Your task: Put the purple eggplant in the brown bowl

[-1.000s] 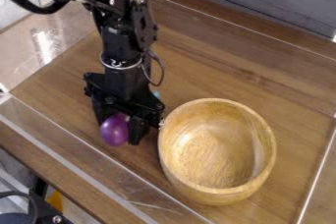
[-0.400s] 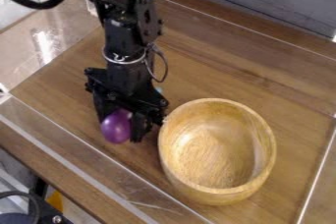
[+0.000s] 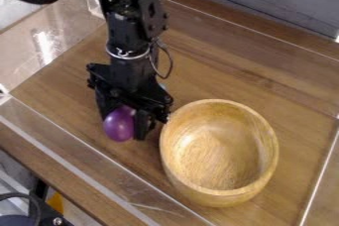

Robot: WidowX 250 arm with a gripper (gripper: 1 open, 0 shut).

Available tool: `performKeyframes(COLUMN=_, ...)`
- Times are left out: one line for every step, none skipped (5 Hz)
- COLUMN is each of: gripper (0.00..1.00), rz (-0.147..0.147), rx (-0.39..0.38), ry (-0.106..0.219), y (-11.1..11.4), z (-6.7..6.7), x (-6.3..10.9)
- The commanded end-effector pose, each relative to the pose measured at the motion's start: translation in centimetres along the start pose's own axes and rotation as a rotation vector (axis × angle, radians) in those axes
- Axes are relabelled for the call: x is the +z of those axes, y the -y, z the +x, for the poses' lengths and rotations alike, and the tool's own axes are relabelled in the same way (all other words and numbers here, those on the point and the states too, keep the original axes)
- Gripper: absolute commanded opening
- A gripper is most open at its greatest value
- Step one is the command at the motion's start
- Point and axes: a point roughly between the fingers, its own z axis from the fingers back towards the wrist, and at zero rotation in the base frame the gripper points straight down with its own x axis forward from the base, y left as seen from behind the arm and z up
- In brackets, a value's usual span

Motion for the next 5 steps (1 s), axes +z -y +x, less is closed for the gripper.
performKeyframes(gripper=0.00, rz=0.012, rx=-0.010, ry=0.061, y=0.0, z=1.0, x=1.6)
performKeyframes(gripper=0.00, rz=0.015, rx=-0.014, ry=0.060, y=0.2, z=1.0, x=1.9)
performKeyframes(gripper=0.00, rz=0.018, rx=-0.017, ry=0.060, y=0.4, z=1.0, x=2.2)
performKeyframes(gripper=0.00, rz=0.021, rx=-0.021, ry=0.058, y=0.5, z=1.0, x=2.5)
performKeyframes(gripper=0.00, rz=0.023, rx=-0.025, ry=0.057, y=0.7, z=1.0, x=2.7)
